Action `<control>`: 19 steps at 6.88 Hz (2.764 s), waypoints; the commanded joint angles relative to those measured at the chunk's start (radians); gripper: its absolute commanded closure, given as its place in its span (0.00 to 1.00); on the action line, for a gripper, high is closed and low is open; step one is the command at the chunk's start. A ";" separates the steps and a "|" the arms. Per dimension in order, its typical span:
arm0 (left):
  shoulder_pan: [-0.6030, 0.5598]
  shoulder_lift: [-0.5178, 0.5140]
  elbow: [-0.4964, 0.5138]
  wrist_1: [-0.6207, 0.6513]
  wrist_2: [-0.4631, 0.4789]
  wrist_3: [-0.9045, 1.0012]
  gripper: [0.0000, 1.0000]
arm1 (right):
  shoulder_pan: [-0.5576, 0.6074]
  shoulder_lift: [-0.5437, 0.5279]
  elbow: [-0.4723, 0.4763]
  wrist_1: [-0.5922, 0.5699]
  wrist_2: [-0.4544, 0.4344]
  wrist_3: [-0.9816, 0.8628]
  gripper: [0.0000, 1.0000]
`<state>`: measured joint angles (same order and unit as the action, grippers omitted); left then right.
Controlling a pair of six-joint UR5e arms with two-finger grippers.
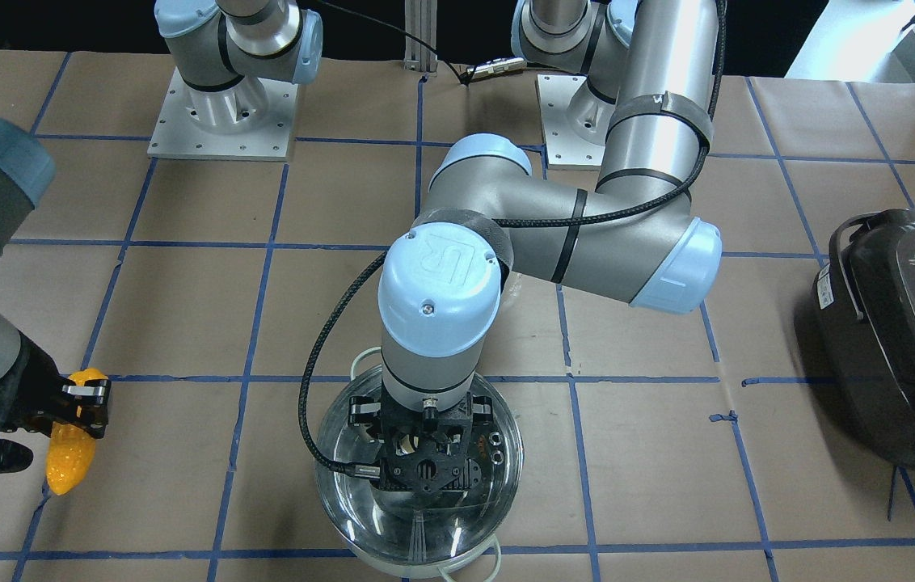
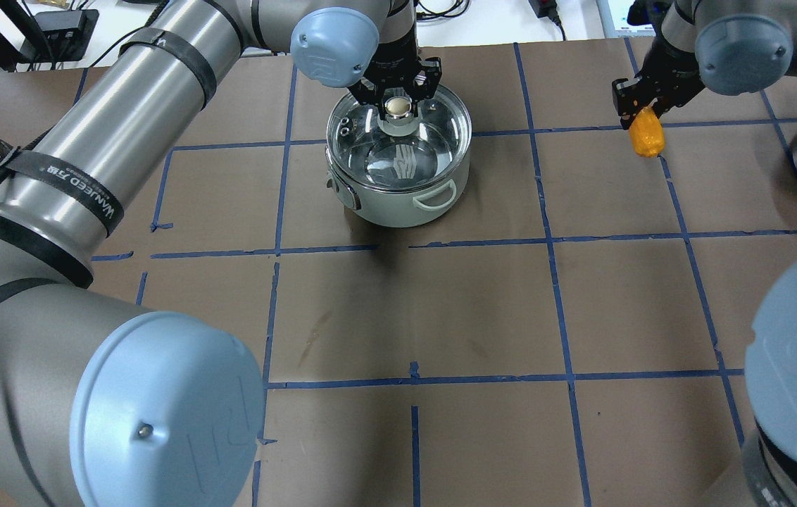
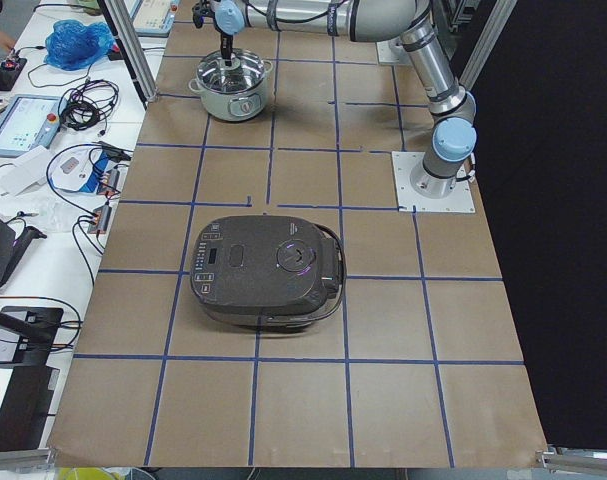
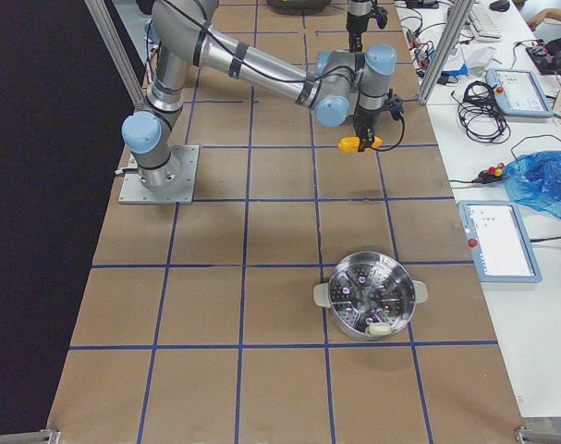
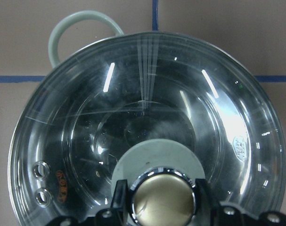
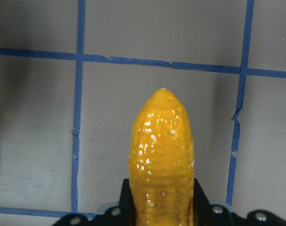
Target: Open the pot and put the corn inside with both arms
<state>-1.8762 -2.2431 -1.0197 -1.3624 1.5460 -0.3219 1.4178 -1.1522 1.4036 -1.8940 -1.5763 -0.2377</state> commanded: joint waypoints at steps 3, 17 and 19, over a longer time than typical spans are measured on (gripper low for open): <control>0.162 0.127 -0.016 -0.110 -0.001 0.119 0.99 | 0.254 0.058 -0.182 0.089 0.001 0.241 0.93; 0.471 0.057 -0.434 0.305 0.025 0.428 0.01 | 0.492 0.315 -0.296 -0.037 -0.019 0.459 0.10; 0.471 0.081 -0.419 0.293 0.028 0.428 0.00 | 0.449 0.176 -0.284 0.101 -0.018 0.451 0.04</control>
<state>-1.4050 -2.1794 -1.4539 -1.0600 1.5726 0.1062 1.8915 -0.8953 1.1153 -1.8801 -1.5949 0.2179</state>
